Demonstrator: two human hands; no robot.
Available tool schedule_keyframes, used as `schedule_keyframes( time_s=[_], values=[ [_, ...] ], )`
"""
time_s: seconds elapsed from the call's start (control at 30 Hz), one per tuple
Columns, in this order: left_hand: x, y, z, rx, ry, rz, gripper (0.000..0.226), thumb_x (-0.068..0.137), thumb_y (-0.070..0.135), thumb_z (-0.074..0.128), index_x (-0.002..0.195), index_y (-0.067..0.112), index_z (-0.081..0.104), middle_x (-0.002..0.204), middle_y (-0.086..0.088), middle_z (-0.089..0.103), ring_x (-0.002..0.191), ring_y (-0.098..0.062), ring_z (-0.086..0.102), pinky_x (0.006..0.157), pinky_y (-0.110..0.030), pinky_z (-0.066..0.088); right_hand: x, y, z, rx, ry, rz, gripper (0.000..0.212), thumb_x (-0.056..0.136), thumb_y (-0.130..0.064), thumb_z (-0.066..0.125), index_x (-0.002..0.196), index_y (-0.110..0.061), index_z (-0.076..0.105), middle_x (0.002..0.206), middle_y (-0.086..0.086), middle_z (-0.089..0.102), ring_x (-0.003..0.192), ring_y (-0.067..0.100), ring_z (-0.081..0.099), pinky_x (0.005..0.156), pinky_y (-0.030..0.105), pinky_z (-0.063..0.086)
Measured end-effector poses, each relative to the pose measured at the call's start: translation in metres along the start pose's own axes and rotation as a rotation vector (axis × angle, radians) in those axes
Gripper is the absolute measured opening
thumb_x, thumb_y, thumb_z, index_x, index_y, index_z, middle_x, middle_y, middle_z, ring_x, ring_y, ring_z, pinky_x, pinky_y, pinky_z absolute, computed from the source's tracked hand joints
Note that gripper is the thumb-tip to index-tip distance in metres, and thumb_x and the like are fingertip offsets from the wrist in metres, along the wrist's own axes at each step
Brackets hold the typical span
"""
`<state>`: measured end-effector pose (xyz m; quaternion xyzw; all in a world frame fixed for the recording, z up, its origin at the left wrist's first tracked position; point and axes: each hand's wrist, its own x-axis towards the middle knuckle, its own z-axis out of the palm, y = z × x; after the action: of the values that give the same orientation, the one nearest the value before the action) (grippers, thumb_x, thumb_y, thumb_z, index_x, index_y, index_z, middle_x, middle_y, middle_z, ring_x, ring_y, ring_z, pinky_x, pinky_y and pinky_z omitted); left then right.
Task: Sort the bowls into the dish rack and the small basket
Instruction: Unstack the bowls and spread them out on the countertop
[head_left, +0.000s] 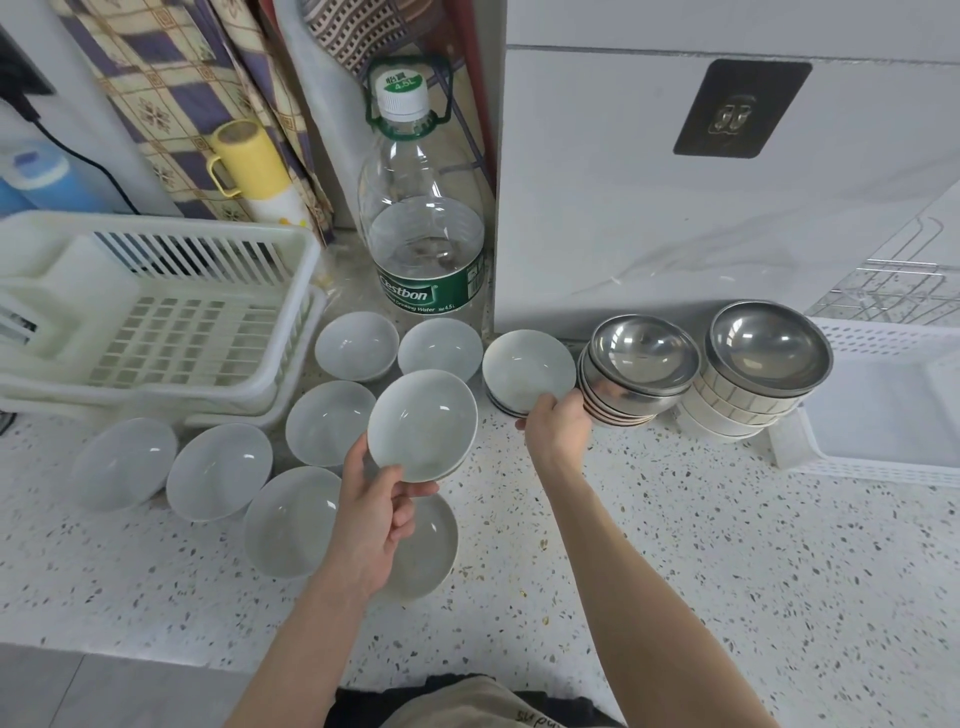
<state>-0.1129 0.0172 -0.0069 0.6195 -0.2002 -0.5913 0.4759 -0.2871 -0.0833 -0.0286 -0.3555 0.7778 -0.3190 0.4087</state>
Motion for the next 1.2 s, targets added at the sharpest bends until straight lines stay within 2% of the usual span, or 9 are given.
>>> schedule_keyframes(
  time_s=[0.1,0.17,0.37,0.57,0.67,0.77,0.9,1.1,1.2],
  values=[
    [-0.003,-0.002,-0.003,-0.005,0.009,-0.005,0.047,0.1,0.007,0.043,0.134,0.039,0.045,0.074,-0.019,0.073,0.045,-0.01,0.043,0.034,-0.018,0.03,0.0,-0.003,-0.002,0.012,-0.007,-0.012,0.034,0.096,-0.008,0.029,0.125,0.005,0.043,0.098,0.025,0.069,0.071,0.022,0.064,0.054,0.029,0.045],
    [-0.006,-0.002,-0.006,-0.012,0.012,-0.007,0.046,0.1,0.009,0.044,0.134,0.039,0.045,0.075,-0.019,0.073,0.051,-0.013,0.043,0.034,-0.018,0.03,0.0,-0.006,-0.002,0.007,-0.005,-0.021,0.033,0.097,-0.009,0.029,0.123,0.004,0.044,0.088,0.02,0.071,0.058,0.011,0.057,0.049,0.025,0.038],
    [-0.01,-0.004,-0.013,-0.026,0.022,0.006,0.043,0.1,0.008,0.045,0.13,0.039,0.048,0.077,-0.021,0.073,0.038,-0.007,0.044,0.033,-0.018,0.03,-0.001,-0.007,0.0,0.048,-0.01,-0.014,0.035,0.097,-0.01,0.028,0.126,0.004,0.042,0.085,0.018,0.072,0.059,0.012,0.056,0.059,0.031,0.042],
    [-0.012,-0.006,-0.016,-0.034,0.041,-0.004,0.042,0.099,0.01,0.046,0.117,0.047,0.052,0.075,-0.019,0.073,0.037,-0.008,0.037,0.034,-0.018,0.031,-0.012,-0.008,0.003,0.09,0.012,-0.032,0.034,0.098,-0.009,0.027,0.127,0.002,0.039,0.102,0.023,0.07,0.054,0.004,0.055,0.044,0.023,0.036],
    [-0.012,-0.006,-0.018,-0.041,0.043,-0.008,0.042,0.098,0.01,0.047,0.116,0.048,0.053,0.076,-0.02,0.073,0.038,-0.009,0.035,0.035,-0.019,0.031,-0.019,-0.01,0.001,0.113,0.023,-0.079,0.039,0.096,-0.008,0.028,0.133,-0.001,0.036,0.096,0.022,0.071,0.056,0.002,0.057,0.04,0.018,0.036],
    [-0.013,-0.008,-0.021,-0.056,0.041,-0.001,0.043,0.098,0.009,0.047,0.118,0.047,0.053,0.075,-0.02,0.072,0.038,-0.009,0.035,0.034,-0.018,0.03,-0.034,-0.008,-0.003,0.17,0.013,-0.174,0.046,0.095,-0.009,0.029,0.141,-0.01,0.034,0.078,0.007,0.069,0.061,0.009,0.063,0.052,0.025,0.042],
    [-0.013,-0.011,-0.027,-0.082,0.058,0.025,0.045,0.098,0.009,0.048,0.124,0.045,0.052,0.074,-0.02,0.072,0.037,-0.008,0.034,0.034,-0.018,0.03,-0.063,0.013,-0.013,0.252,-0.022,-0.261,0.05,0.096,-0.01,0.031,0.143,-0.025,0.038,0.09,-0.015,0.063,0.061,0.012,0.069,0.049,0.015,0.045],
    [-0.013,-0.015,-0.033,-0.088,0.052,0.032,0.045,0.098,0.008,0.047,0.13,0.041,0.049,0.073,-0.018,0.072,0.037,-0.007,0.034,0.033,-0.017,0.029,-0.094,0.067,-0.042,0.232,-0.022,-0.181,0.046,0.097,-0.01,0.033,0.138,-0.028,0.043,0.09,0.0,0.07,0.058,0.009,0.068,0.045,0.019,0.046],
    [-0.013,-0.017,-0.033,-0.088,0.046,0.021,0.043,0.099,0.01,0.048,0.13,0.04,0.048,0.072,-0.017,0.072,0.037,-0.007,0.035,0.033,-0.017,0.029,-0.099,0.087,-0.049,0.215,-0.027,-0.115,0.046,0.096,-0.009,0.034,0.137,-0.028,0.045,0.077,0.008,0.071,0.054,0.007,0.063,0.045,0.022,0.045]
  ],
)
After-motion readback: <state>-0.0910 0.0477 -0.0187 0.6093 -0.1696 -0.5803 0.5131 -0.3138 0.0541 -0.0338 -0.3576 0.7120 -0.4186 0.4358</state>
